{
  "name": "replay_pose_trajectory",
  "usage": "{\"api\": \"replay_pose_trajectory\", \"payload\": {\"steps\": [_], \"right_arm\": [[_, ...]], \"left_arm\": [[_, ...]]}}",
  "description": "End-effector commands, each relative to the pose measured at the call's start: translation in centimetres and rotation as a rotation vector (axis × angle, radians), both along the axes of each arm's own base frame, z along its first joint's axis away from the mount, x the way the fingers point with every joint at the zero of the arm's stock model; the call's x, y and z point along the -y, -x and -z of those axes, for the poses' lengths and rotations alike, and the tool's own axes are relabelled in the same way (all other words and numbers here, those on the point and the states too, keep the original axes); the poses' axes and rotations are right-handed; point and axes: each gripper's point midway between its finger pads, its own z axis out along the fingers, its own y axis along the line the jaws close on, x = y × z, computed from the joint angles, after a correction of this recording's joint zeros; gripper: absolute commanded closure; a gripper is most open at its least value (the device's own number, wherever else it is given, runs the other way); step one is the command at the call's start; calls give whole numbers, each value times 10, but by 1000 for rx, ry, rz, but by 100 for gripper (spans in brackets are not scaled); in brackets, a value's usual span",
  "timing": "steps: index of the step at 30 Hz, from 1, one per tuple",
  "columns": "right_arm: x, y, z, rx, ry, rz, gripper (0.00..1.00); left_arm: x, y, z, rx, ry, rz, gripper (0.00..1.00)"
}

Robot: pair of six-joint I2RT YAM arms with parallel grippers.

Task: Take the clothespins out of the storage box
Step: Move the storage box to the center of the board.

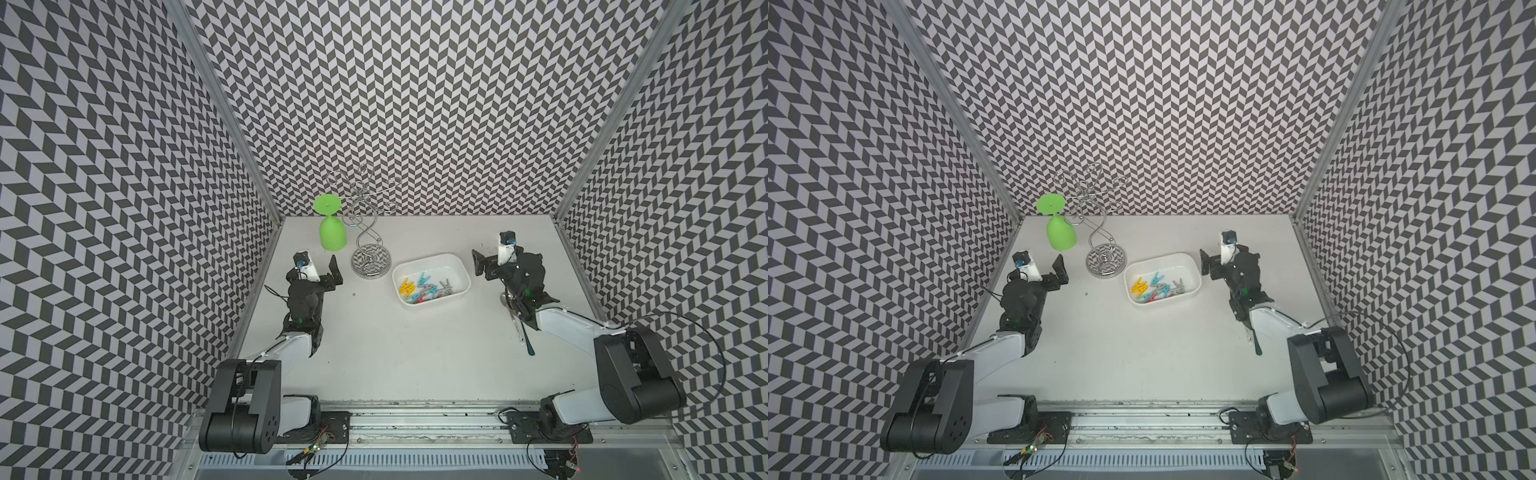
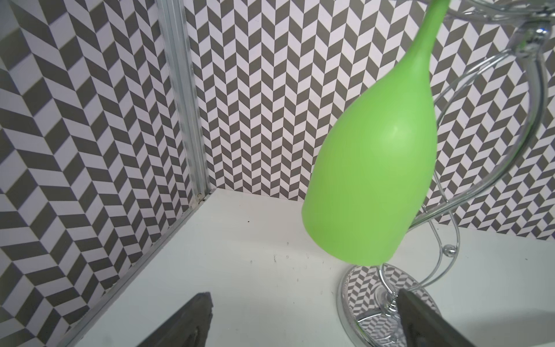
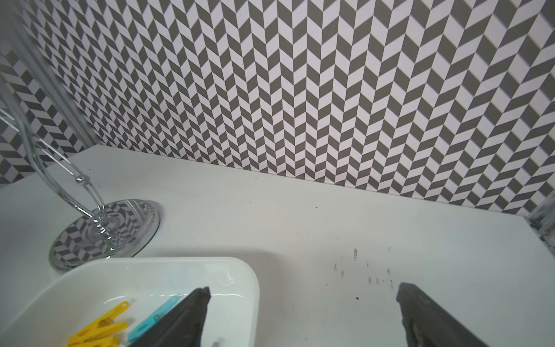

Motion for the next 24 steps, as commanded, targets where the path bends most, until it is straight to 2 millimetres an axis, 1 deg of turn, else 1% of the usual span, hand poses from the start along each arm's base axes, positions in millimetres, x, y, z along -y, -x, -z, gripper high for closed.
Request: {"api": "replay_pose_trajectory", "payload": {"steps": [1,4,7,11,16,19,23,24], "right_arm": [[-7,-3,44,-331,-45,56,0],[-26,-6,56,-459,-41,7,1],[-38,-3,68,-544,-20,-15,0],[-37,2,85,-587,34,19,0],[-40,8,106,-643,28,10,1],[-42,13,116,-660,36,11,13],[-46,18,123,-672,44,11,41],[-46,20,123,-673,48,14,46]], "left_arm": [[11,-5,16,-109,86,34,0],[14,-6,14,-128,110,43,0],[18,-10,12,-160,106,53,0],[26,-10,8,-172,105,78,0],[34,-7,1,-158,107,106,0],[36,-7,1,-160,111,113,0],[39,-7,0,-162,118,120,0],[39,-8,0,-162,119,121,0]]}}
